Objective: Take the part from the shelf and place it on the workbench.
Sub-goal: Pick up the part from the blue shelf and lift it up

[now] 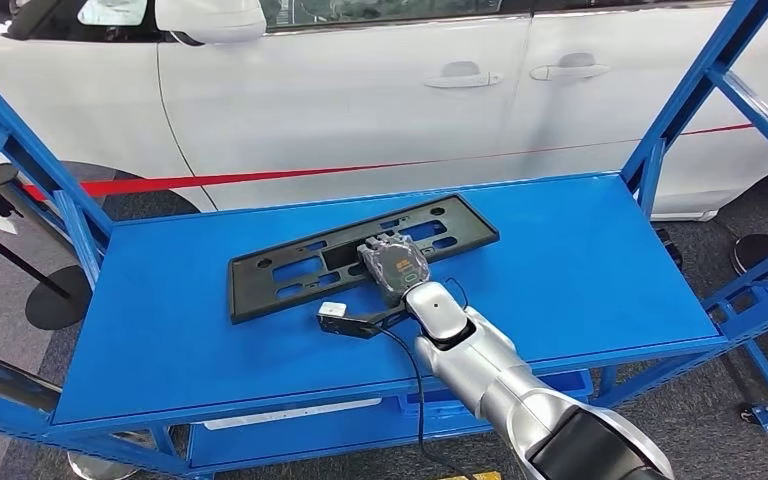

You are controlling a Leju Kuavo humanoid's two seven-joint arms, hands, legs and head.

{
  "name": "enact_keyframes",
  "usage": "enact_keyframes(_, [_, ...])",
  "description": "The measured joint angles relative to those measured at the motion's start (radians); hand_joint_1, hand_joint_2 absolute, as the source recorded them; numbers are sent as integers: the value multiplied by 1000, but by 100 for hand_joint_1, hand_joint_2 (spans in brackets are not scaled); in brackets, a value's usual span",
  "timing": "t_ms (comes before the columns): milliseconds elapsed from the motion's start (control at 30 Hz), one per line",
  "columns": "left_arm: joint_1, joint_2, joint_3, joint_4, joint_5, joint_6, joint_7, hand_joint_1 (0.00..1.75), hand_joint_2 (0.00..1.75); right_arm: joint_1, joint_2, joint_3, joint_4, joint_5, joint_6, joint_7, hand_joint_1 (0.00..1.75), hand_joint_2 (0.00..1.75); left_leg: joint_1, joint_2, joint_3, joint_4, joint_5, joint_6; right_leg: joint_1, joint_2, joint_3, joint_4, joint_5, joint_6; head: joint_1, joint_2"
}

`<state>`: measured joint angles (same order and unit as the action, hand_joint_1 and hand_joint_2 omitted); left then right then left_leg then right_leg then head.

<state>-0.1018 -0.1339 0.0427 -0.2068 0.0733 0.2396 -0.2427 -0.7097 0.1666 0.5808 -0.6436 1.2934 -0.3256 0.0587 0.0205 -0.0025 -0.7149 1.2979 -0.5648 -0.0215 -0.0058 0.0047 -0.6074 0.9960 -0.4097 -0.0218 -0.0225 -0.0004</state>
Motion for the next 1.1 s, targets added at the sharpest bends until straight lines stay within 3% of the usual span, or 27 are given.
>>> enact_keyframes(67, [1,0,0,0,2,3,5,0,0,0,3,-11,6,-13,0,-4,175,175,0,0,38,-103,75,4,1,2,3,8,-8,4,0,0])
enact_keyframes(133, [0,0,0,0,1,3,8,0,0,-1,5,-21,11,-23,-2,-10,175,175,-3,-1,93,-226,127,12,4,4,2,20,-18,12,0,0])
enact_keyframes(167, [2,2,0,0,0,-4,5,0,0,0,5,-27,12,-26,-6,-10,175,175,-4,-2,105,-256,133,16,6,5,1,24,-21,17,0,0])
enact_keyframes(300, [40,36,-4,1,-9,-81,-61,0,0,4,-2,-67,12,-31,-25,-5,175,175,-5,-2,112,-271,133,38,3,5,-4,38,-35,38,1,0])
enact_keyframes(367, [58,52,-5,1,-10,-97,-77,0,0,4,-9,-87,12,-30,-26,-4,175,175,-1,0,115,-275,135,48,-1,2,-39,115,-81,48,1,0])
enact_keyframes(433, [70,63,-5,2,-9,-97,-79,0,0,8,-14,-101,12,-27,-28,-2,175,175,-2,0,115,-275,133,52,-4,1,-107,251,-140,56,1,0])
enact_keyframes(467, [73,65,-5,3,-9,-96,-80,0,0,12,-15,-107,11,-25,-32,-4,175,175,-2,-1,116,-275,132,53,-6,1,-134,300,-153,58,1,0])
enact_keyframes(500, [75,67,-5,3,-7,-95,-80,0,0,18,-16,-114,6,-26,-36,-9,175,175,-3,-1,117,-275,131,53,-7,0,-144,313,-145,59,1,0])
enact_keyframes(533, [76,67,-5,3,-5,-94,-81,0,0,25,-16,-123,-3,-34,-41,-20,175,175,-2,-2,119,-275,129,52,-7,0,-135,287,-120,57,1,0])
enact_keyframes(600, [77,67,-5,3,2,-89,-83,0,0,49,-16,-149,-55,-97,-43,-71,175,175,-3,-4,125,-275,125,47,-5,0,-72,149,-47,47,1,0])
enact_keyframes(667, [78,67,-5,4,7,-82,-84,0,0,84,-13,-188,-159,-243,-22,-155,175,175,-4,-4,129,-274,120,38,3,-1,-21,42,-11,35,1,0])
enact_keyframes(733, [78,67,-5,5,10,-74,-85,0,0,121,-5,-237,-311,-488,34,-241,175,175,-3,-1,134,-275,114,27,11,0,-9,22,-15,25,1,0])
enact_keyframes(833, [80,67,-5,7,10,-71,-96,0,0,197,2,-309,-613,-906,139,-277,175,175,-1,1,136,-247,85,14,4,-3,13,3,-14,8,0,0])
enact_keyframes(967, [87,67,-5,10,8,-79,-113,0,0,307,0,-357,-889,-1072,184,-290,175,175,1,1,37,-22,-30,5,2,-9,18,-2,-16,-1,0,0])
enact_keyframes(1000, [90,67,-5,10,7,-82,-119,0,0,332,-4,-366,-943,-1102,189,-305,175,175,1,1,25,1,-31,3,2,-8,17,-1,-17,0,0,0])
enact_keyframes(1033, [93,68,-5,10,6,-86,-127,0,0,356,-11,-375,-998,-1137,194,-318,175,175,1,1,32,-15,-11,3,2,-7,18,2,-19,1,0,0])
enact_keyframes(1100, [96,69,-5,10,4,-91,-138,0,0,394,-32,-395,-1101,-1204,207,-332,175,175,1,1,89,-139,59,5,0,-6,19,10,-26,9,0,0])
